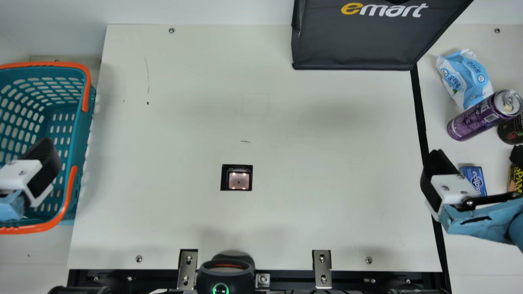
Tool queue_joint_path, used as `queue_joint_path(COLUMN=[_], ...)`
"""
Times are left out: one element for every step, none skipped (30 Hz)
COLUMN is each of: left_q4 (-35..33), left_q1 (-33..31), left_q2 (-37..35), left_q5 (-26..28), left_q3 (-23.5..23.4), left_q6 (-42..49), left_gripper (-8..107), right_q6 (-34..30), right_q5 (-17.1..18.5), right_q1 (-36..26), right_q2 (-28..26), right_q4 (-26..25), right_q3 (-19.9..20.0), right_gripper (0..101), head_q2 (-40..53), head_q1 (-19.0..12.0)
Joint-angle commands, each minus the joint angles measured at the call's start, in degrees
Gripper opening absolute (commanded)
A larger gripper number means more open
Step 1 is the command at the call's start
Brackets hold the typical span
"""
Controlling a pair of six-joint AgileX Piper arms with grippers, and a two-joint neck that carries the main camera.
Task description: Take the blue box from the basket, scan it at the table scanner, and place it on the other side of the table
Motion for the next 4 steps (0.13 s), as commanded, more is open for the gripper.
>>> queue_joint_path(left_q4=[0.00,0.00,0.00,0.00], left_q1=[0.00,0.00,0.00,0.00], left_q2=[0.00,0.00,0.00,0.00], left_q5=[0.00,0.10,0.10,0.10], left_q3=[0.00,0.00,0.00,0.00], left_q6=[0.00,0.00,0.00,0.00], left_gripper=[90,90,90,90], right_q6=[0.00,0.00,0.00,0.00], right_q5=[0.00,0.00,0.00,0.06], right_q1=[0.00,0.00,0.00,0.00], right_q2=[0.00,0.00,0.00,0.00], right_q4=[0.00,0.00,0.00,0.00], right_q3=[0.00,0.00,0.00,0.00], right_gripper=[95,95,95,95], head_q2=[0.09,0.09,0.09,0.09], head_q1=[-1.75,-1.75,-1.75,-1.75])
